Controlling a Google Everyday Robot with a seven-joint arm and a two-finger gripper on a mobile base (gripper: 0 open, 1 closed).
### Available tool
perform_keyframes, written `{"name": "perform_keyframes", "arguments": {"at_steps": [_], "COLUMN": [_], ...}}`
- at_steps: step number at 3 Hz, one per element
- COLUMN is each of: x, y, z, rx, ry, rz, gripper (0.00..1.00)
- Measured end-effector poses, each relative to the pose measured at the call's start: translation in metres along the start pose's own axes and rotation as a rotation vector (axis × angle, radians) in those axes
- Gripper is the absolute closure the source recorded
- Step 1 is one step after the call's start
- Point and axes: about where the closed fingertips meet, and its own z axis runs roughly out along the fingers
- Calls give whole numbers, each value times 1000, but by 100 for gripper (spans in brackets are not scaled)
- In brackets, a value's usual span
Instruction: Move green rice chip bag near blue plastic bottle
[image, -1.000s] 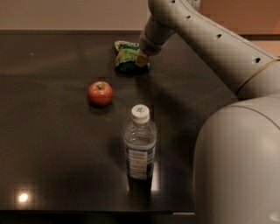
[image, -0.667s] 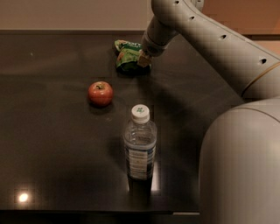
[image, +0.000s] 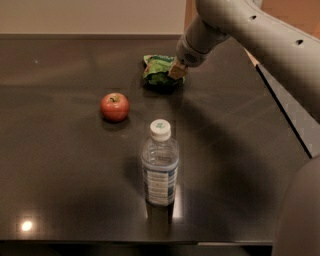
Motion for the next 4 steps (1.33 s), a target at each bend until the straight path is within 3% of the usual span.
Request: {"name": "perform_keyframes", "arguments": {"at_steps": [2, 4], "x": [39, 72], "y": [60, 132], "z": [-70, -113], "rx": [-23, -52], "ry": [-16, -10], "rz": [7, -18], "gripper": [100, 100]}}
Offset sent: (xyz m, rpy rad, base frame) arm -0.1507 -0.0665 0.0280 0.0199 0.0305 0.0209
